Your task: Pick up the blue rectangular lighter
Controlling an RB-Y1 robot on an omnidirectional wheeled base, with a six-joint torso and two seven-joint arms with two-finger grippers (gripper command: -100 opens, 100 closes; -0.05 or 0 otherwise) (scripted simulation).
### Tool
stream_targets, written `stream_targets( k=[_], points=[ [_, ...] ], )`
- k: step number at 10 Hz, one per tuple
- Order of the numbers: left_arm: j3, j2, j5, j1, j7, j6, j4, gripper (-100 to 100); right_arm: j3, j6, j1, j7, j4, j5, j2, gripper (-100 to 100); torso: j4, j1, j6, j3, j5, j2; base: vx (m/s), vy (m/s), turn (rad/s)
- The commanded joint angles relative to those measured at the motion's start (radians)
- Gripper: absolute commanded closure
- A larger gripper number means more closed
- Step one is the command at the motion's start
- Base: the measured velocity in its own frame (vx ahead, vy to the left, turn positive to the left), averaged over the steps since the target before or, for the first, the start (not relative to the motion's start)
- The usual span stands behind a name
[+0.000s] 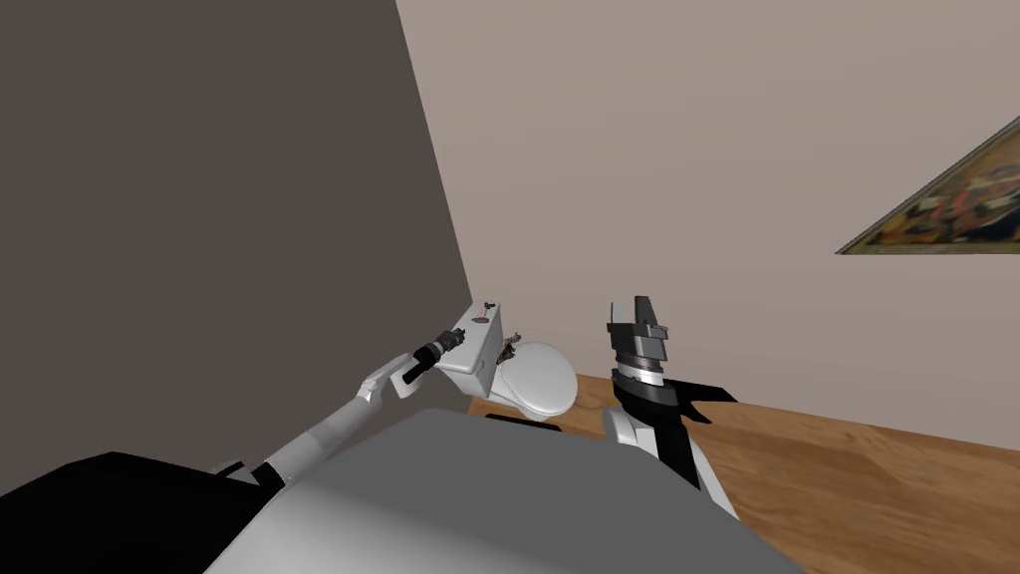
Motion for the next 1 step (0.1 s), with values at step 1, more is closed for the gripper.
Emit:
stream_targets(
  k=[1],
  points=[
    [0.000,0.000,0.000,0.000,0.000,0.000,0.000,0,0.000,0.000,0.000,0.000,0.000,0.000,0.000,0,0.000,0.000,0.000,0.000,0.000,0.000,0.000,0.000,0.000]
  ],
)
